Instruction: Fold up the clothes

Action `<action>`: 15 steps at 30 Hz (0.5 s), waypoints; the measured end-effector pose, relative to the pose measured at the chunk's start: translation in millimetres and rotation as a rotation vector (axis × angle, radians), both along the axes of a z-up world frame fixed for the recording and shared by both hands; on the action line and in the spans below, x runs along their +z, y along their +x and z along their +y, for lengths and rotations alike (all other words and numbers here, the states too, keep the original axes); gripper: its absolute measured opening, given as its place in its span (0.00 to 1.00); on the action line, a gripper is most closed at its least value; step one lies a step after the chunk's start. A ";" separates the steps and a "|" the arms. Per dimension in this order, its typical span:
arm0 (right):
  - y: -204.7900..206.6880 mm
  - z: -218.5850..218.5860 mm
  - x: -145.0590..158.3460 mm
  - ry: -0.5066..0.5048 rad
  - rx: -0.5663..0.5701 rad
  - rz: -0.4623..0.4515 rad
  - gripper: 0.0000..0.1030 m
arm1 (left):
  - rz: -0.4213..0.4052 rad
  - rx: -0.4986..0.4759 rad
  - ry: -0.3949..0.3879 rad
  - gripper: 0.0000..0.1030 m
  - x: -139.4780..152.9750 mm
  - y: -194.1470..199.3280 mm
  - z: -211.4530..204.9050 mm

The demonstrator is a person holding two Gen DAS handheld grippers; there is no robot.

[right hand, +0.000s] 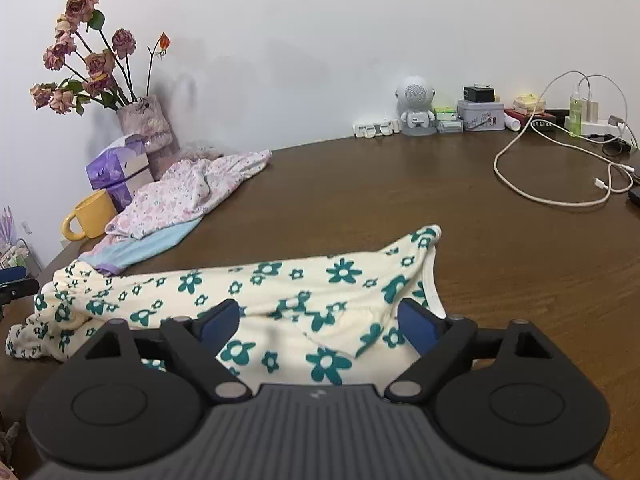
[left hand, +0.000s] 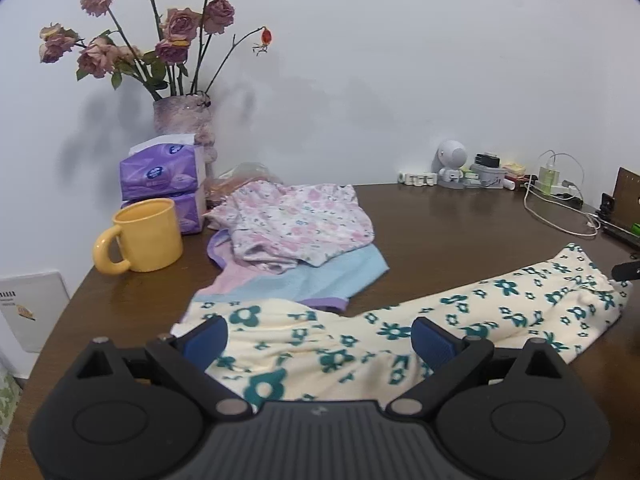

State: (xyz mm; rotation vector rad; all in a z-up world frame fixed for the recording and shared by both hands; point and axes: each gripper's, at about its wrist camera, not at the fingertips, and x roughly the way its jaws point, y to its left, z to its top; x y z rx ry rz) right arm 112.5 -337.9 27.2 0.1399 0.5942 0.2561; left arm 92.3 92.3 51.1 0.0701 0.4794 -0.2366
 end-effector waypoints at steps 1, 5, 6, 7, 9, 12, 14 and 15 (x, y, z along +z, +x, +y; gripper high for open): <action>-1.5 0.1 -0.8 0.000 -0.003 0.004 0.89 | 0.000 -0.004 -0.005 0.96 -0.9 -2.1 -2.0; -8.2 3.0 -2.3 0.012 0.003 0.006 0.95 | 0.001 -0.015 -0.031 0.96 -5.5 -6.5 -13.4; -9.7 4.8 -2.2 0.013 0.009 0.005 0.97 | 0.005 -0.012 -0.038 0.96 -6.5 -7.1 -15.4; -11.2 6.6 -2.2 0.014 0.016 0.004 0.99 | 0.010 -0.009 -0.044 0.96 -7.6 -7.7 -17.3; -13.6 11.2 -1.2 0.014 0.033 -0.001 1.00 | 0.021 0.013 -0.056 0.96 -8.6 -10.8 -17.6; -13.1 24.0 3.0 0.005 0.082 -0.011 1.00 | 0.034 0.064 -0.094 0.96 -5.0 -25.0 -8.7; -10.0 37.8 6.2 -0.009 0.132 -0.020 1.00 | 0.040 0.063 -0.136 0.96 -1.2 -40.2 -0.9; -6.1 49.1 8.4 -0.022 0.171 -0.026 1.00 | 0.052 0.053 -0.153 0.96 -0.6 -47.0 2.4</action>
